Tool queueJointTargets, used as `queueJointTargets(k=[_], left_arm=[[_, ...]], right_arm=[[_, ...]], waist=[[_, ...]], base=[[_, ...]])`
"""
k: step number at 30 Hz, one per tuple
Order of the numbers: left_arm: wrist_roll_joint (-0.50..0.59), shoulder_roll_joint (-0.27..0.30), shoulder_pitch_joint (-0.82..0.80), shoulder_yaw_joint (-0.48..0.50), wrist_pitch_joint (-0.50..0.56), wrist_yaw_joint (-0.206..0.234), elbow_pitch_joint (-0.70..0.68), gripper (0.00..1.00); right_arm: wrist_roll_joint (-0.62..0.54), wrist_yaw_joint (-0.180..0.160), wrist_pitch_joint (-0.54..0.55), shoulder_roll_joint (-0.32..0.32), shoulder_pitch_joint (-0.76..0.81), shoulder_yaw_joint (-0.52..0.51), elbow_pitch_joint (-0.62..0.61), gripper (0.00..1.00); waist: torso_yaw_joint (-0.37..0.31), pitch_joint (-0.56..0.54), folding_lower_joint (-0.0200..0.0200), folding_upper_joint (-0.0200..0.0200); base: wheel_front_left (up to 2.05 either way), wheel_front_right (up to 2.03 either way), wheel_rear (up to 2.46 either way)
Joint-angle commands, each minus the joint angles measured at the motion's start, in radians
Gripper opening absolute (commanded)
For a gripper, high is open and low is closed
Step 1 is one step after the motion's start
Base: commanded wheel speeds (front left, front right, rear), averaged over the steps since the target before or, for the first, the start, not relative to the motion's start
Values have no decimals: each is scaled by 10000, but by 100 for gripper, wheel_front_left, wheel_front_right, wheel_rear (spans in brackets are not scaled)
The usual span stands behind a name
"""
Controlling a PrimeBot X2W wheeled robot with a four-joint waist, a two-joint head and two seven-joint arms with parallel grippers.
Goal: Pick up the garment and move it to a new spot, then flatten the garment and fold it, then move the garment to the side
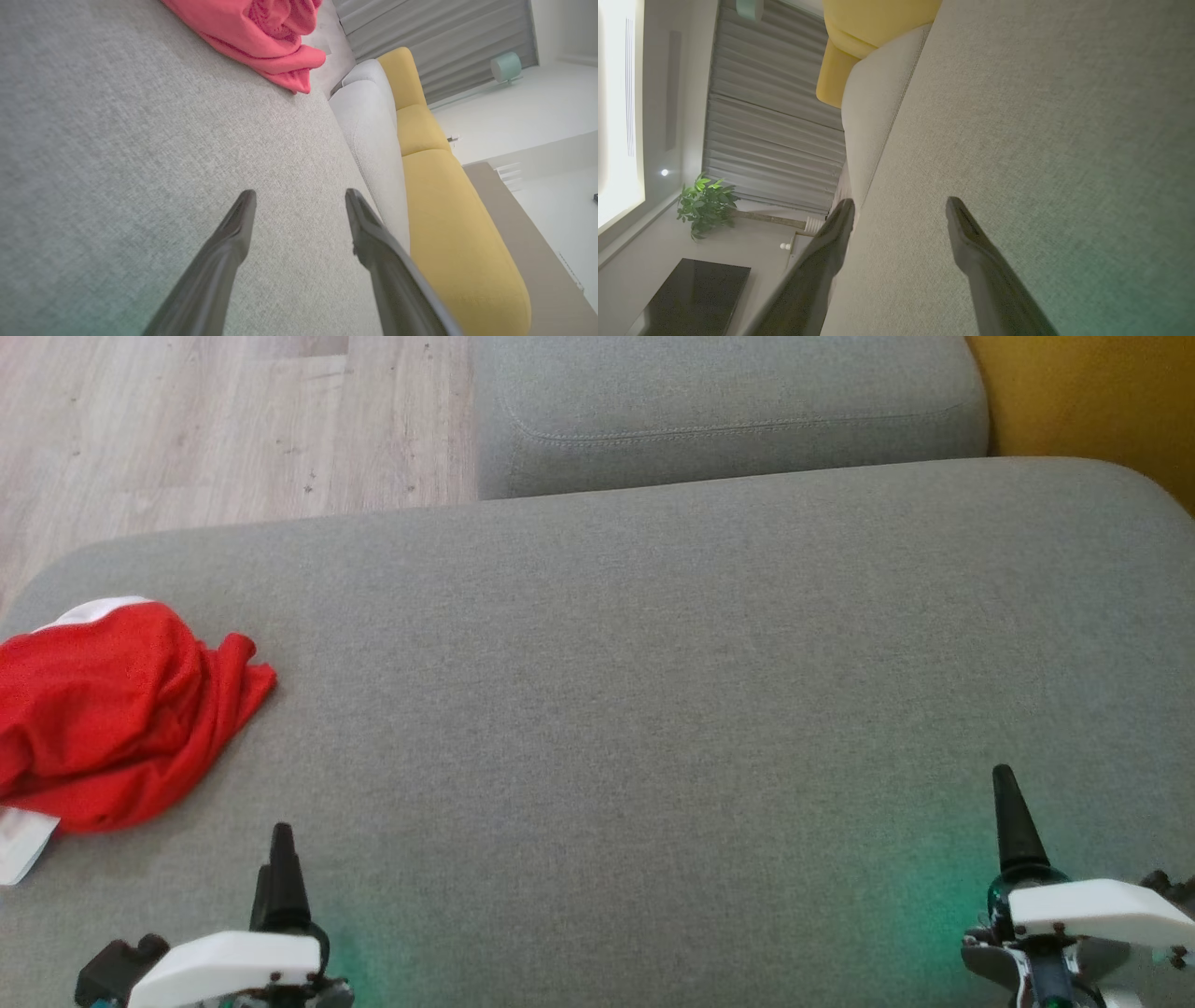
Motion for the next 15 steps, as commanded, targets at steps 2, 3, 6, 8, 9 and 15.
queueJointTargets(k=[2, 3, 6, 8, 9, 15], left_arm=[[435, 179, -466, 10, -152, 79, -387, 100], [569, 191, -466, -16, -182, 98, -397, 100], [959, 222, -470, -91, -271, 148, -424, 100], [1217, 243, -474, -143, -331, 182, -443, 100], [1348, 257, -477, -171, -360, 197, -449, 100], [2107, 321, -499, -329, -539, 289, -492, 100]], right_arm=[[-411, -2, -133, -42, -591, 144, -322, 100], [-532, -2, -151, -42, -597, 160, -329, 100], [-933, -2, -204, -44, -608, 214, -355, 100], [-1187, -3, -225, -45, -612, 255, -372, 100], [-1309, -3, -238, -46, -614, 280, -381, 100], [-2056, -3, -346, -49, -646, 439, -451, 100]], waist=[[4, -6, -1, 0], [4, -8, -1, 0], [0, -11, -1, 0], [-3, -12, -1, 0], [-6, -12, -1, 0], [-30, -9, -1, 0]], base=[[0, 0, 0], [0, 0, 0], [0, 0, 0], [0, 0, 0], [0, 0, 0], [0, 0, 0]])
